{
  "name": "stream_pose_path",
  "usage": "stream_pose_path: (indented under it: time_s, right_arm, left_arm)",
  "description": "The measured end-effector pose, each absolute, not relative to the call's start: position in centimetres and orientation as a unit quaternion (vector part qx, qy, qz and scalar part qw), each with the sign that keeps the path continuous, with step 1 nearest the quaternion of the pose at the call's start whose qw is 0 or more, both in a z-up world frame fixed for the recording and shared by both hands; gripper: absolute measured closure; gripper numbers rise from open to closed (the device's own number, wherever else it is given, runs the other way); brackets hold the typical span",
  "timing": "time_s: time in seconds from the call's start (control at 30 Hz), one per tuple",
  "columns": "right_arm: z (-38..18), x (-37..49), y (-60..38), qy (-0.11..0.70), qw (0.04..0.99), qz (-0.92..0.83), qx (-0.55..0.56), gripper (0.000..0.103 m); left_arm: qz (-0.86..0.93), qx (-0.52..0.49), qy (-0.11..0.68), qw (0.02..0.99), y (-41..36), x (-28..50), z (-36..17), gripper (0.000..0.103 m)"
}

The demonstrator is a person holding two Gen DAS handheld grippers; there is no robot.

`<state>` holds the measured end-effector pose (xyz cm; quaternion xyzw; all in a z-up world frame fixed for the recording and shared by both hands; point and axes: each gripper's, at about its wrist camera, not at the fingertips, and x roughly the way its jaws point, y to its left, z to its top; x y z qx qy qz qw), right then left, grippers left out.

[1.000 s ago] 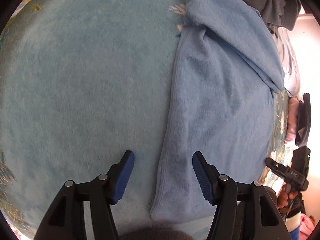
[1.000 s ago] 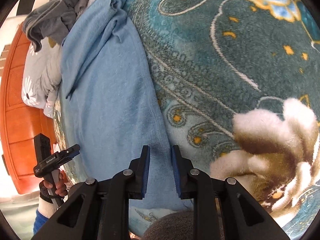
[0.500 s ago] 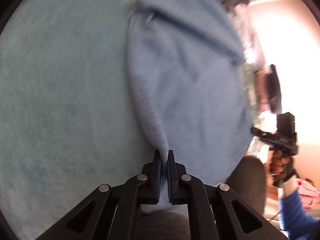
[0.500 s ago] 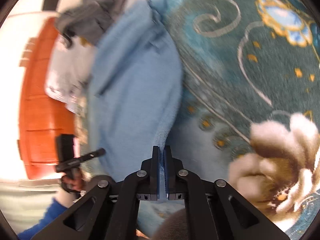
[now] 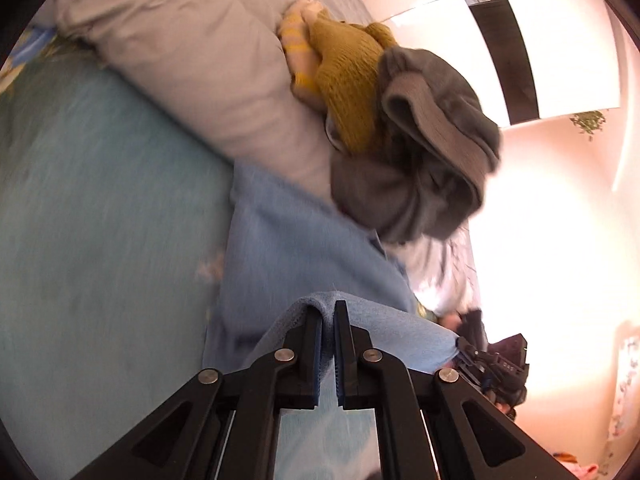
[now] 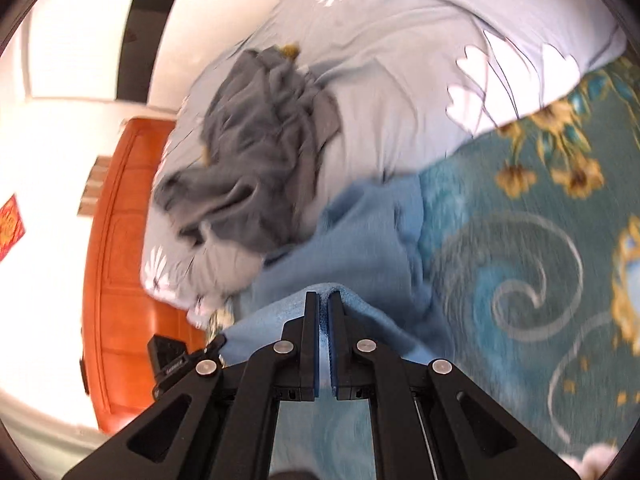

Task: Fold clothes
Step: 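Grasp the sweatshirt hem with both grippers and fold it toward the collar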

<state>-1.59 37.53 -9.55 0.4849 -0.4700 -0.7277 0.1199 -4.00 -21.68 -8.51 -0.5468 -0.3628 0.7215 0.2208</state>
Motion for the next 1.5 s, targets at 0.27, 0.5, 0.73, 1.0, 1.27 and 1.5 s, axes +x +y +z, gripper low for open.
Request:
stream_pose_path:
  time_s: [0.27, 0.5, 0.73, 1.0, 1.27, 1.5]
  right_arm:
    - [-14.7, -6.1, 37.3, -0.459, 0.079, -0.707, 0.532, 0.099]
    - [-14.7, -6.7, 36.5, -0.416, 0.091, -0.721, 0.546, 0.096]
    - [-14.7, -4.4, 35.5, -0.38, 0.129, -0.721, 0.565, 0.084]
    - [-15.8, -2.4, 34.3, -0.38, 0.144, -0.708, 0.577, 0.084]
    - [-15.3, -1.4, 34.0, -0.413, 0.148, -0.711, 0.549, 0.075]
    - [-14.5, -0.9, 33.9, -0.411, 0.134, -0.713, 0.553, 0.1]
  left_arm:
    - [0.704, -0.581, -0.372, 0.171, -18.3, -8.8, -13.9, 0.098]
    - [0.685, -0.581, -0.403, 0.177, -19.5, -7.7, -15.0, 0.079]
    - [0.684, -0.583, -0.39, 0.202, -19.8, -5.2, -14.5, 0.065]
    - [0.674, -0.598, -0.38, 0.208, -18.6, -3.6, -15.9, 0.064]
    - [0.686, -0.588, -0.374, 0.211, -18.3, -2.7, -15.3, 0.068]
    - [0.707, -0.578, -0.356, 0.199, -17.6, -2.1, -13.5, 0.097]
